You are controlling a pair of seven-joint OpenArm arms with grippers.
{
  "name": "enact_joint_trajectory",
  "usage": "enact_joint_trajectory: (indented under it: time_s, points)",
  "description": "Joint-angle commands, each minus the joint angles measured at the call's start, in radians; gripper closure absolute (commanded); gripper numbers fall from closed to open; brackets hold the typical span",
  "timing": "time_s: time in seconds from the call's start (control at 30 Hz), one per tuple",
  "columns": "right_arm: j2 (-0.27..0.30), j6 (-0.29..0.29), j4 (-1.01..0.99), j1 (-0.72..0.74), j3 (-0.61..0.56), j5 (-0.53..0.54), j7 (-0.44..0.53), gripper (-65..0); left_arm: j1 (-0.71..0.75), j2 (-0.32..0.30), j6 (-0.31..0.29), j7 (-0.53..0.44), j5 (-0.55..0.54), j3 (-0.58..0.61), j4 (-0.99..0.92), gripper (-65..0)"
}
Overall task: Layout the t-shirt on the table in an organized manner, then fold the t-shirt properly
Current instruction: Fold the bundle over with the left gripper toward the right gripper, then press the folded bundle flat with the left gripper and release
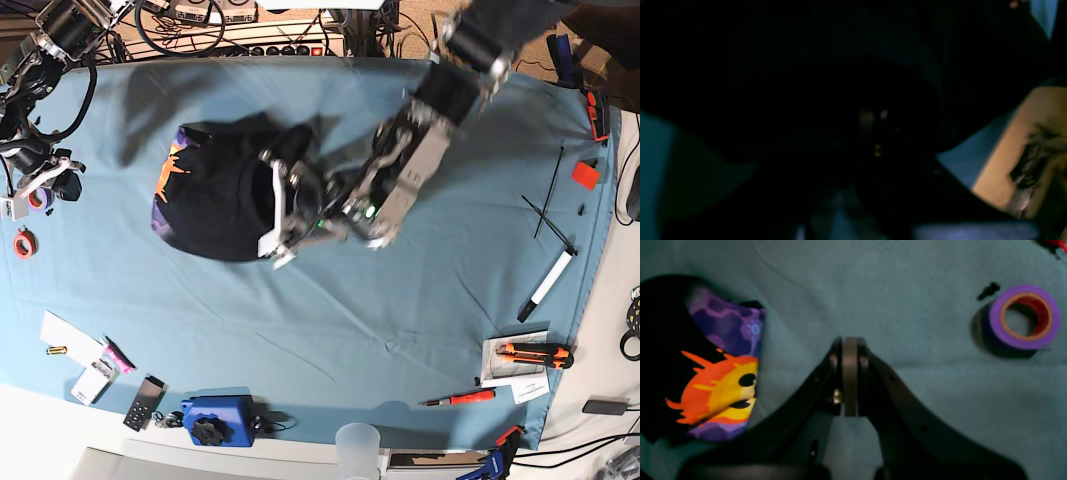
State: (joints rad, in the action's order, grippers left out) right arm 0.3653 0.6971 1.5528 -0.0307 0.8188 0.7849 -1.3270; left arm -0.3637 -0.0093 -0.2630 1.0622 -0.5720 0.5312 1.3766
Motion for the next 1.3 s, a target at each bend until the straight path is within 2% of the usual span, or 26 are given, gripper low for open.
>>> enact_joint_trajectory:
  time_s: [0.0,0.17,0.27,0.4,0.47,0.53,0.6,0.8,0.97,1.0,1.07,1.13,1.27]
  points:
    - [0.025,0.001,0.015,0.011,0.005,0.018,0.026,0.0,-0.056,0.010,-0.004,-0.018,-0.014,0.011,0.000,0.0]
    - [0.025,0.001,0.015,0.011,0.005,0.019,0.027,0.0,-0.214,0.016,-0.029,-0.015,-0.014,0.111,-0.115,0.0]
    - [0.016,0.001,0.015,0.011,0.005,0.018,0.032,0.0,-0.301,0.043,-0.027,-0.015,-0.002,0.170,-0.196,0.0]
    - [-0.025,0.001,0.015,0.011,0.005,0.018,0.046,0.0,-0.379,0.111,-0.026,-0.024,0.112,0.239,-0.277,0.0]
    - [-0.047,0.001,0.015,0.011,0.005,0.018,0.046,0.0,-0.402,0.148,-0.025,-0.050,0.196,0.272,-0.299,0.0]
    - [-0.063,0.001,0.015,0.011,0.005,0.005,0.045,0.0,-0.417,0.166,0.000,-0.071,0.264,0.297,-0.312,0.0]
    - [-0.073,0.001,0.016,0.011,0.005,-0.001,0.048,0.0,-0.427,0.166,0.007,-0.121,0.274,0.324,-0.313,0.0]
    - [-0.072,0.001,0.016,0.011,0.005,0.000,0.049,0.0,-0.426,0.166,0.008,-0.175,0.318,0.346,-0.313,0.0]
    - [-0.072,0.001,0.016,0.011,0.005,0.000,0.048,0.0,-0.426,0.166,0.007,-0.332,0.393,0.346,-0.313,0.0]
    - [-0.071,0.001,0.016,0.011,0.005,0.000,0.048,0.0,-0.426,0.166,0.007,-0.352,0.394,0.346,-0.313,-3.4]
    - [-0.071,0.001,0.016,0.011,0.005,0.000,0.048,0.0,-0.426,0.166,0.008,-0.386,0.393,0.346,-0.313,-16.7]
    - [-0.071,0.001,0.016,0.011,0.005,0.000,0.048,0.0,-0.426,0.166,0.034,-0.392,0.393,0.346,-0.313,-24.8]
    - [-0.072,0.001,0.016,0.011,0.005,0.000,0.048,0.0,-0.426,0.166,0.145,-0.391,0.394,0.346,-0.313,-26.7]
